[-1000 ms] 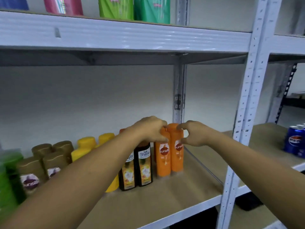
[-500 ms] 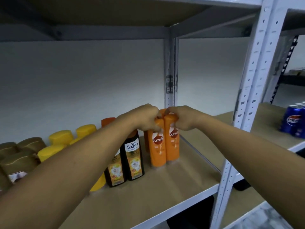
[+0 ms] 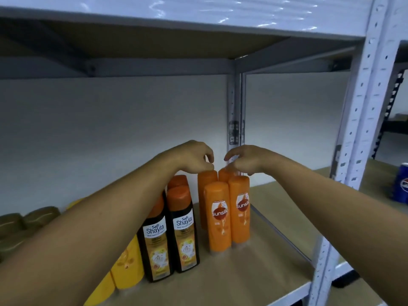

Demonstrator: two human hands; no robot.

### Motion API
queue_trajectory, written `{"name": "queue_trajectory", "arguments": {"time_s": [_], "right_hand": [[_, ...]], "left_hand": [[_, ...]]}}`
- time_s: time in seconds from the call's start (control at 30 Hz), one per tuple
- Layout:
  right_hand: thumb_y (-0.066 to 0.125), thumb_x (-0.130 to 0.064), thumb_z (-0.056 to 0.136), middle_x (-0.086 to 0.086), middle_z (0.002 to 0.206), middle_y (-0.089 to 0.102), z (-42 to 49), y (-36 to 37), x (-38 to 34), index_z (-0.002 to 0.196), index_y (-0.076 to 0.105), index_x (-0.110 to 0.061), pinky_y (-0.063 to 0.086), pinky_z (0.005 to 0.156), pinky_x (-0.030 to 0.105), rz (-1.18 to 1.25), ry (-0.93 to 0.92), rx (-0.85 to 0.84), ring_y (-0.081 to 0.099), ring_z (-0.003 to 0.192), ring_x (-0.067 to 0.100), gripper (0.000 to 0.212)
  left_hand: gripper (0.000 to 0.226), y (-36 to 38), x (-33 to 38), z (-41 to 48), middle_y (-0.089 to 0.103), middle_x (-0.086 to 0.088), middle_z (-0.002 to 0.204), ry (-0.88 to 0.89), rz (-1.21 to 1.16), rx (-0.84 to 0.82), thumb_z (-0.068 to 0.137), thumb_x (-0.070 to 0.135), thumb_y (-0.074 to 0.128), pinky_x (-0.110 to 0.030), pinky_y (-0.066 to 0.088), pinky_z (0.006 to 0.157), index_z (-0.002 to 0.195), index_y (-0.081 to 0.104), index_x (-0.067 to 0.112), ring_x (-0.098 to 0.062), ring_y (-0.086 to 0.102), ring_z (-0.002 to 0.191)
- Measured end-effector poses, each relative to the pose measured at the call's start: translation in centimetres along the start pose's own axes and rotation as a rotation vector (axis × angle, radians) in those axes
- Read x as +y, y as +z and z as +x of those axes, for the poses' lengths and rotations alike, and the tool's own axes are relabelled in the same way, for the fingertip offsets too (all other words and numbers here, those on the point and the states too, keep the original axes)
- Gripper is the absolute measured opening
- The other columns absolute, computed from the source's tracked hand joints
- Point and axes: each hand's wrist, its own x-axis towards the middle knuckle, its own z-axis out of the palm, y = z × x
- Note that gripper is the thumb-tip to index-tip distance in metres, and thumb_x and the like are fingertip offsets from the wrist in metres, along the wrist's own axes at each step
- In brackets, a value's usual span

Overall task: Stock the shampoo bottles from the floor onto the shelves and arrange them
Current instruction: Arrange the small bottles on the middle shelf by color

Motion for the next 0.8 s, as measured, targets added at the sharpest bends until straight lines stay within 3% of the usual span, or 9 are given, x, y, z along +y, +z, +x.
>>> {"name": "queue_trajectory", "arguments": {"time_s": [0.07, 0.17, 0.23, 0.33, 0.63, 0.8], "right_hand": [[0.068, -0.033, 0.092, 0.003, 0.146, 0.048, 1.1, 0.2, -0.5, 0.137, 0.054, -0.030, 0.056, 0.093, 0.044, 0.015, 0.040, -0.069, 0.053, 0.125, 0.032, 0.048], [0.064, -0.028, 0.095, 0.008, 0.144, 0.051, 2.3, 0.6, -1.1, 0.142, 0.049, -0.029, 0.053, 0.097, 0.051, -0.014, 0.106, -0.214, 0.055, 0.124, 0.037, 0.050], [0.061, -0.025, 0.096, 0.009, 0.140, 0.056, 2.9, 0.9, -1.1, 0.139, 0.054, -0.027, 0.053, 0.097, 0.052, -0.012, 0.101, -0.261, 0.058, 0.121, 0.037, 0.044], [0.058, -0.022, 0.098, 0.006, 0.138, 0.058, 3.3, 1.3, -0.7, 0.135, 0.059, -0.023, 0.053, 0.098, 0.049, -0.060, 0.031, -0.221, 0.060, 0.119, 0.035, 0.037], [0.061, -0.021, 0.096, 0.007, 0.135, 0.060, 4.3, 1.3, 0.5, 0.131, 0.062, -0.021, 0.059, 0.089, 0.043, -0.111, 0.021, -0.150, 0.063, 0.113, 0.033, 0.035], [0.059, -0.026, 0.098, 0.005, 0.140, 0.056, 4.3, 1.4, 0.4, 0.137, 0.058, -0.023, 0.057, 0.093, 0.044, -0.152, 0.005, -0.166, 0.060, 0.119, 0.034, 0.039]], "left_hand": [[0.045, 0.1, -0.2, 1.4, 0.058, 0.001, 0.135, -0.039, 0.041, -0.130, 0.094, 0.043, 0.063, -0.030, 0.054, 0.086, 0.135, 0.060, 0.024, -0.018, 0.060, 0.109], [0.054, 0.9, -0.5, 3.2, 0.060, -0.003, 0.132, -0.100, 0.004, -0.302, 0.092, 0.044, 0.066, -0.026, 0.057, 0.069, 0.139, 0.057, 0.019, -0.018, 0.068, 0.092], [0.053, 1.4, -0.8, 3.7, 0.062, -0.007, 0.127, -0.133, -0.080, -0.358, 0.092, 0.037, 0.070, -0.026, 0.060, 0.067, 0.138, 0.057, 0.014, -0.021, 0.071, 0.088], [0.050, 2.1, -1.4, 4.0, 0.066, -0.009, 0.123, -0.119, -0.138, -0.342, 0.090, 0.029, 0.075, -0.031, 0.064, 0.073, 0.134, 0.061, 0.010, -0.023, 0.074, 0.089], [0.053, 2.8, -1.3, 4.6, 0.065, -0.008, 0.126, -0.037, -0.131, -0.254, 0.088, 0.033, 0.076, -0.031, 0.064, 0.074, 0.135, 0.062, 0.013, -0.023, 0.072, 0.090], [0.054, 3.0, -1.4, 4.4, 0.065, -0.009, 0.126, -0.046, -0.123, -0.243, 0.088, 0.036, 0.076, -0.031, 0.064, 0.073, 0.134, 0.062, 0.014, -0.023, 0.073, 0.091]]}}
